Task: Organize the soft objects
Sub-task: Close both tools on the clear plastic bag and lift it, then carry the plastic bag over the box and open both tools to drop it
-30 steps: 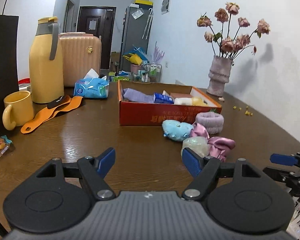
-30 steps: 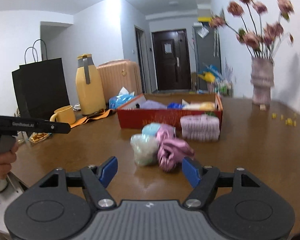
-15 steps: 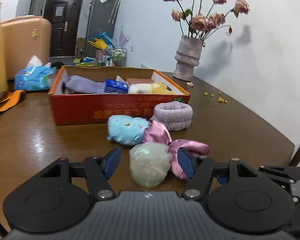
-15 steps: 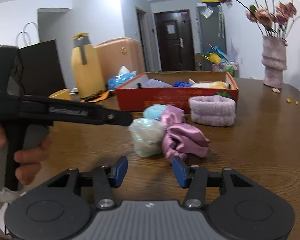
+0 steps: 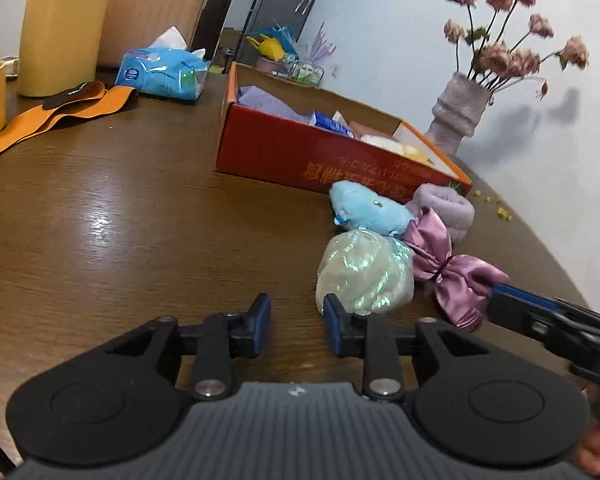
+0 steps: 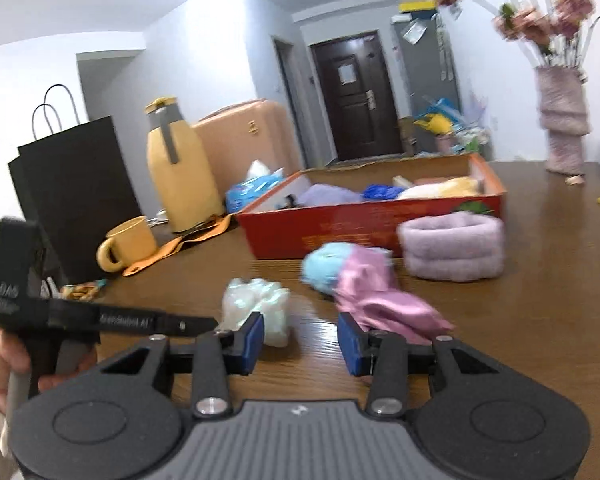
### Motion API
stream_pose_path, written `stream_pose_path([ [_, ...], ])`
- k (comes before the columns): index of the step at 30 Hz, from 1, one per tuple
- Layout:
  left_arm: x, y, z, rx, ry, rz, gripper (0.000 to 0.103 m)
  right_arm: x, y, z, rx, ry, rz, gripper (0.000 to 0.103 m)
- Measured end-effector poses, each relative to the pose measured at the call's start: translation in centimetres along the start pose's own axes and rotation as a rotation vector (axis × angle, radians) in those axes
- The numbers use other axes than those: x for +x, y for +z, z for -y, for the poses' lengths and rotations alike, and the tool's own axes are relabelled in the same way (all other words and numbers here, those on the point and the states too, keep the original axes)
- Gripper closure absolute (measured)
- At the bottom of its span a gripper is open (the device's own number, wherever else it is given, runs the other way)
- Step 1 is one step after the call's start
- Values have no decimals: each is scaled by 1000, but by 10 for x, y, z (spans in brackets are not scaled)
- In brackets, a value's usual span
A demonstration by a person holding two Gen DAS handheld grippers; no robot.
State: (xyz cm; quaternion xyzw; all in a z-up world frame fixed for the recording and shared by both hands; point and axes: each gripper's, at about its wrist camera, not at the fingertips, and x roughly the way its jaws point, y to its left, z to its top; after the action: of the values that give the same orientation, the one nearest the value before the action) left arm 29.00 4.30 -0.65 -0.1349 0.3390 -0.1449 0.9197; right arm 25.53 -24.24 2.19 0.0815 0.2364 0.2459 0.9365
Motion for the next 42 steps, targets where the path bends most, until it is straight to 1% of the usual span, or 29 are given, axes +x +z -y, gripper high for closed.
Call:
stream_pose_path([
  [2, -7, 3, -1, -5, -31, 32, 63, 16, 6, -6, 1, 21, -4, 63],
  [5, -11, 11, 1, -4, -78, 70, 63, 35, 16, -9, 23, 22, 0, 63],
  [8, -4, 19, 9, -7, -130, 76, 63, 55, 24, -1, 104, 37, -28, 64],
  [9, 1, 20, 12, -5, -149, 70, 63, 61, 24, 1, 128, 53, -44, 69],
  [10, 7, 20, 13, -3, -161, 56, 66, 68, 23, 3, 151, 72, -57, 75],
  [11, 13, 20, 14, -3, -169, 40, 82, 74, 20, 4, 179, 81, -72, 79],
  [12, 19, 18, 14, 1, -180, 20, 88, 80, 16, 6, 202, 87, -80, 87],
  [14, 26, 14, 12, -13, -179, -3, 93, 85, 9, 8, 238, 88, -74, 89],
  [16, 22, 10, 12, -1, -181, 0, 95, 82, 6, 8, 257, 101, -68, 97],
  [18, 14, 7, 16, 9, -189, 9, 96, 74, 6, 2, 234, 93, -62, 99],
  [24, -11, 0, 36, 50, -208, 37, 96, 32, 3, -12, 178, 77, -4, 100],
  [29, -18, 5, 55, 94, -239, 62, 96, 6, 4, -9, 184, 53, 34, 101],
  [31, -17, 17, 62, 105, -258, 74, 96, -2, 14, -5, 178, 49, 67, 102],
  [33, -16, 36, 72, 140, -281, 107, 96, -8, 33, -3, 138, 40, 108, 102],
  [35, -13, 64, 81, 169, -305, 155, 96, -8, 56, -1, 81, 22, 150, 102],
  [36, -10, 80, 86, 183, -319, 178, 96, -6, 72, 1, 48, 1, 172, 102],
  [38, 4, 111, 96, 212, -328, 205, 96, -1, 99, 7, -4, -28, 202, 102],
  [40, 29, 140, 103, 216, -326, 199, 96, 13, 127, 17, -52, -70, 216, 102],
  [42, 62, 160, 105, 205, -315, 164, 96, 34, 147, 36, -41, -87, 185, 102],
])
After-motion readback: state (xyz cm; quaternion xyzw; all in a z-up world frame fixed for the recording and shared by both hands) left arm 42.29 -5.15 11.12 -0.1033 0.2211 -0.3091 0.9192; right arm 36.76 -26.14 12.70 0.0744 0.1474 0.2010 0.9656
